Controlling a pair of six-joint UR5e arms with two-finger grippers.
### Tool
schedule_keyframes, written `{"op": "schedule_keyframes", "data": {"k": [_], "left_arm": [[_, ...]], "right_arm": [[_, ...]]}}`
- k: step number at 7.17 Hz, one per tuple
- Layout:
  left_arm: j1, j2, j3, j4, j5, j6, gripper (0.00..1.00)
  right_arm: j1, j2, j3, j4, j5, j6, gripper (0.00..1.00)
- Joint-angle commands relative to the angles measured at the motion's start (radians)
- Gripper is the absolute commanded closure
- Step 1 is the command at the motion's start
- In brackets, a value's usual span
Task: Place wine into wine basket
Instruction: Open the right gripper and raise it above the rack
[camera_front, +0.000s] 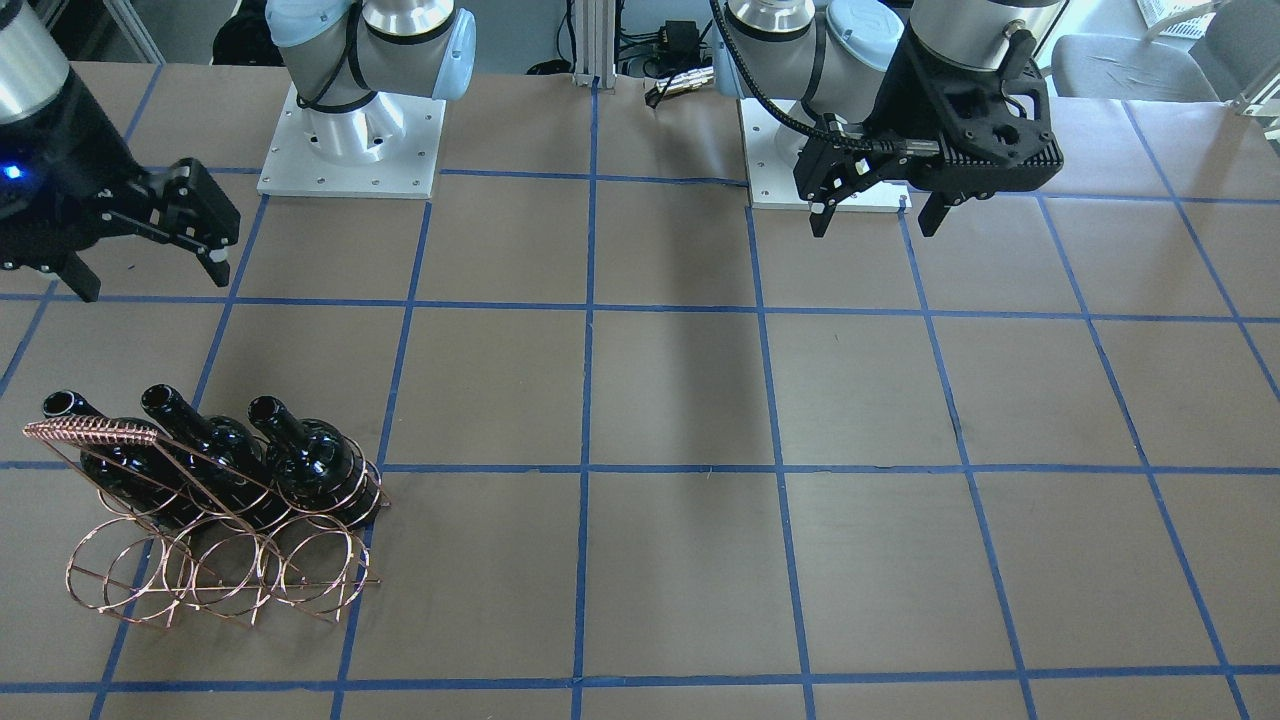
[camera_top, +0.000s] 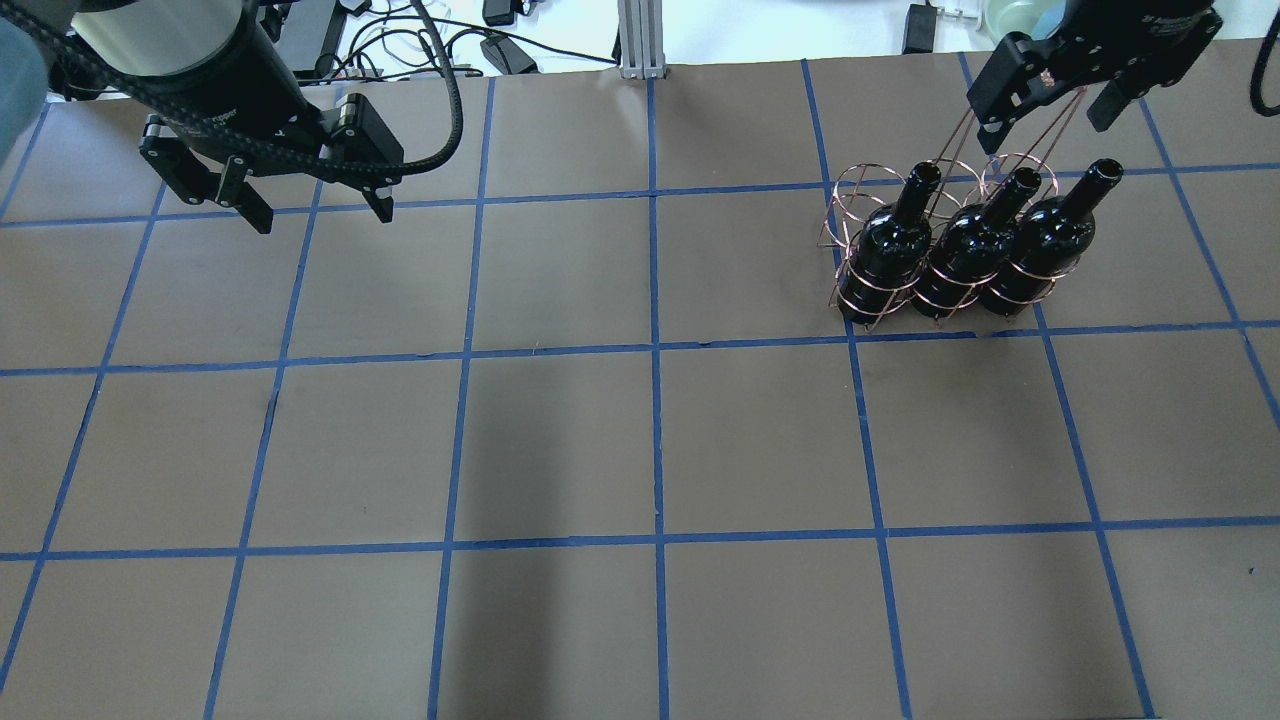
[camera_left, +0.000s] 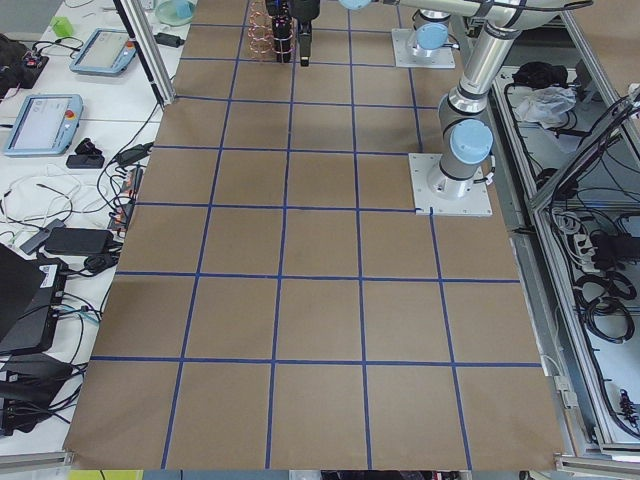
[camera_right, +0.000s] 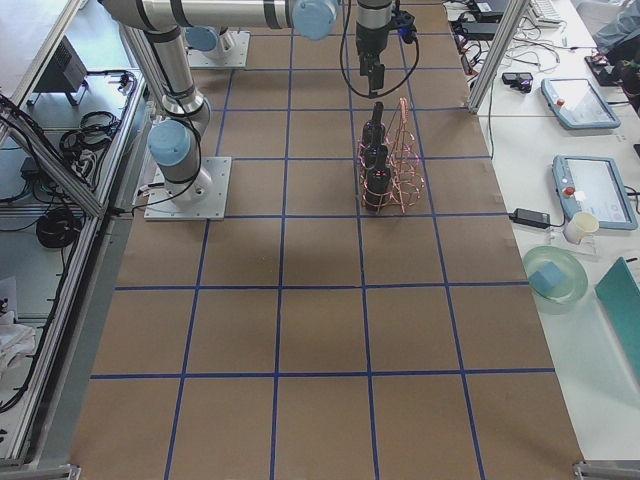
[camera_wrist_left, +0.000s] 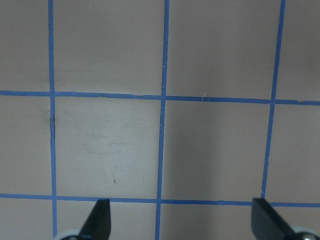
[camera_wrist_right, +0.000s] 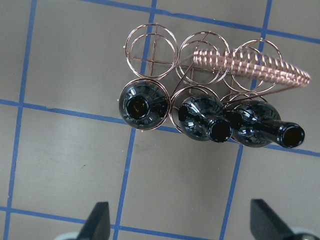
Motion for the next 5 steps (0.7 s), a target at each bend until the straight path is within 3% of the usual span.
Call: {"op": "schedule_keyframes", "data": {"k": [1,2,4,5], "left_arm": [[0.0,-0.004,0.0,0.007,0.053,0.001,0.0],[-0.002,-0.005,0.0,0.01,0.049,0.001,0.0],[-0.002,-0.004,0.0,0.01,0.043,-0.001,0.0],[-0.002,-0.004,0.0,0.01,0.026,-0.002,0.0]], "right_arm": [[0.008,-0.068,0.007,0.037,-0.001,0.045,0.0],[0.028,-0.067,0.001,0.035,-0.001,0.097,0.0],[0.219,-0.023,-0.001,0.025,-0.021,0.32,0.0],[0.223,-0.02,0.002,0.026,-0.038,0.321,0.0]]}}
